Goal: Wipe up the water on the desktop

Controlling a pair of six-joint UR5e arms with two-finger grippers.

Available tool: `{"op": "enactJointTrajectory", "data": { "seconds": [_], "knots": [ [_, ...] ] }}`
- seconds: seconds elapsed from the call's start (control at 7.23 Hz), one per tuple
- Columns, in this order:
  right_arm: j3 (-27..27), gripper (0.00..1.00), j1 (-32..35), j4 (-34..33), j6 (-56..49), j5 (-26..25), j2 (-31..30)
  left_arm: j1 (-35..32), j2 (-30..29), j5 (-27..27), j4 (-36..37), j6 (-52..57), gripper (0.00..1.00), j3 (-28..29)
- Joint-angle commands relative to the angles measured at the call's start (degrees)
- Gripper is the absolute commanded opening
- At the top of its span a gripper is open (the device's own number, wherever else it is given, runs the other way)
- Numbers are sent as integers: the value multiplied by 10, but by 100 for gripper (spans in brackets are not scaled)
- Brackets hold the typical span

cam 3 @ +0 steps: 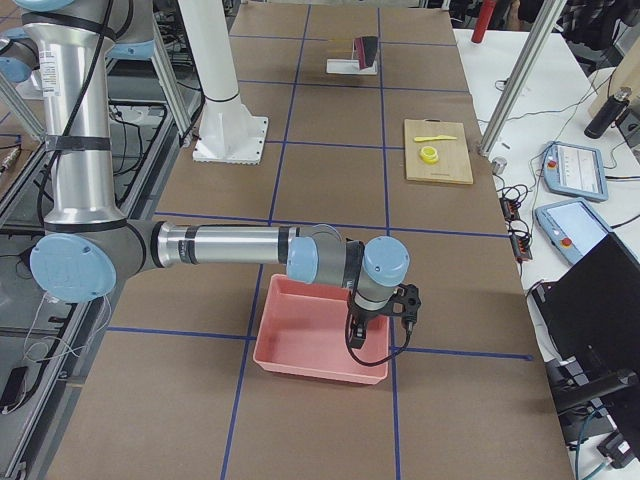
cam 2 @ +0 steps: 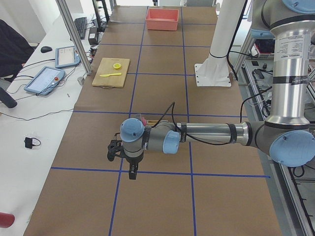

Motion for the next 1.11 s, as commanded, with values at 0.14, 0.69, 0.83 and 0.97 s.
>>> {"op": "enactJointTrajectory", "data": {
  "seconds": [0.14,0.69,0.83,0.97],
  "knots": [
    [0,100,0,0,2,2,3,0,1,0,0,0,98,-2],
    [0,100,-1,0,5,7,7,1,20,-2,-1,0,98,-33],
    [1,100,-1,0,5,7,8,1,23,-11,0,0,98,-43],
    [0,100,-1,0,5,7,8,1,23,-14,-1,-1,98,-45]
  ]
}}
